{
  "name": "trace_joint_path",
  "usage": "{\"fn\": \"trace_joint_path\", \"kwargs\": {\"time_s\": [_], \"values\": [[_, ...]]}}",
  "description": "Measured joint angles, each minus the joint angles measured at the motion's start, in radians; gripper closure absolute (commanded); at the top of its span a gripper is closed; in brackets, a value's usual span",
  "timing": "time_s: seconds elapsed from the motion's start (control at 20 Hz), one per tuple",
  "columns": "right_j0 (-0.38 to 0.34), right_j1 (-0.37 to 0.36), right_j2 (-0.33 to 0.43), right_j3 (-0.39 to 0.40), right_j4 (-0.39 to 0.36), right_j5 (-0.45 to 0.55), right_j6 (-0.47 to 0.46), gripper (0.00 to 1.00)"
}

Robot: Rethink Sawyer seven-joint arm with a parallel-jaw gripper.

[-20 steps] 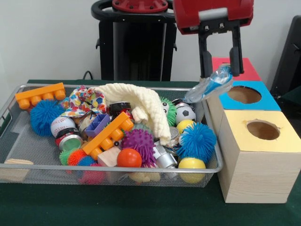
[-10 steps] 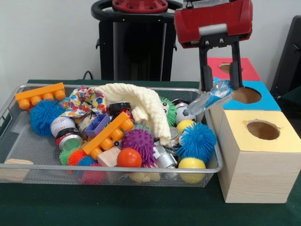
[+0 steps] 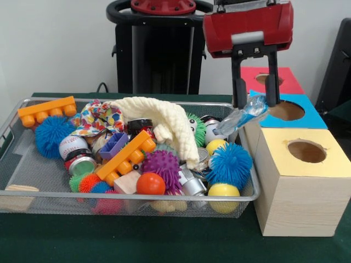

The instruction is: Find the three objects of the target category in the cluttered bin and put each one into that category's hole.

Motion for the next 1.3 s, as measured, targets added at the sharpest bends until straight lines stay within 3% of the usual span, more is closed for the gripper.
{"fn": "trace_joint_path", "kwargs": {"time_s": [0.75,1.3], "values": [[0.015,0.054,-0.071,0.012,0.003,-0.130,0.031,1.00],[0.016,0.097,-0.109,0.049,0.004,-0.142,0.037,1.00]]}}
